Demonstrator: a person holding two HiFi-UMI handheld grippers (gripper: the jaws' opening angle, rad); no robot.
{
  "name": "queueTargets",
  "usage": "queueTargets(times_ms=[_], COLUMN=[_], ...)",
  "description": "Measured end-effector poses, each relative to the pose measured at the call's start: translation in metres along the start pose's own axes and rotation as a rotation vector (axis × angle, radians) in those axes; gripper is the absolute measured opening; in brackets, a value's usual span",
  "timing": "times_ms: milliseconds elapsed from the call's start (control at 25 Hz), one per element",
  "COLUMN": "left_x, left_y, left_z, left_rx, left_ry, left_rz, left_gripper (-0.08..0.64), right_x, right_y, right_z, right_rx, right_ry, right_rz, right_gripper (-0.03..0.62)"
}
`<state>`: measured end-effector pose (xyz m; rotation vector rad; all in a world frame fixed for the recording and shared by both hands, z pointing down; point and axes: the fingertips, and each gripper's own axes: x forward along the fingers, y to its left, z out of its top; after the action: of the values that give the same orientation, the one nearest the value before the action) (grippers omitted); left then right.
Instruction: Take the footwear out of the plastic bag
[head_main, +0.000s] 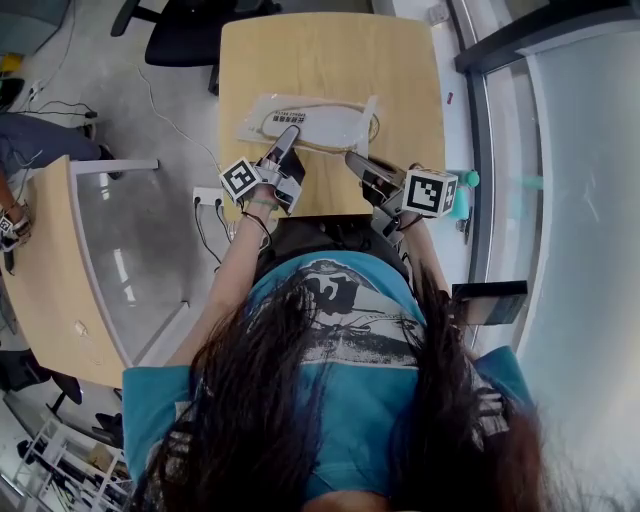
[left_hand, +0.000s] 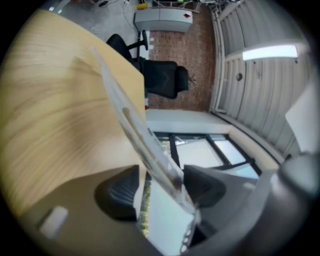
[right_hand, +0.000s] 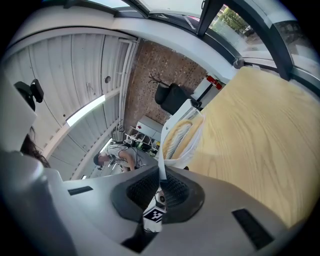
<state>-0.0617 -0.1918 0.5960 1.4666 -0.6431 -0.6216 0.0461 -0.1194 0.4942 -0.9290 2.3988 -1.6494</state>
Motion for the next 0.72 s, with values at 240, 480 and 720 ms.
queueTargets(times_ms=[240,480,720], left_x=[0.008,0.001,-0.01], left_y=[-0.004,-0.023,-0.047], left_z=[-0.001,0.006,0.018], left_rx=[0.035,0.024,0.061], left_ry=[0.023,0.004,-0.028], left_rz=[-0.011,-0.054,-0.104], left_gripper=[0.193,0.136,0.1], right_x=[-0.006,-0.01,-0.008], right_y=[-0.011,-0.014,-0.015], right_z=[-0.003,-0.003,-0.001], right_rx=[-0.03,-0.117,-0.183], right_ry=[0.021,0.052,0.056], right_rz=[-0.037,-0.088,-0.101], right_gripper=[0.024,0.025,0.026])
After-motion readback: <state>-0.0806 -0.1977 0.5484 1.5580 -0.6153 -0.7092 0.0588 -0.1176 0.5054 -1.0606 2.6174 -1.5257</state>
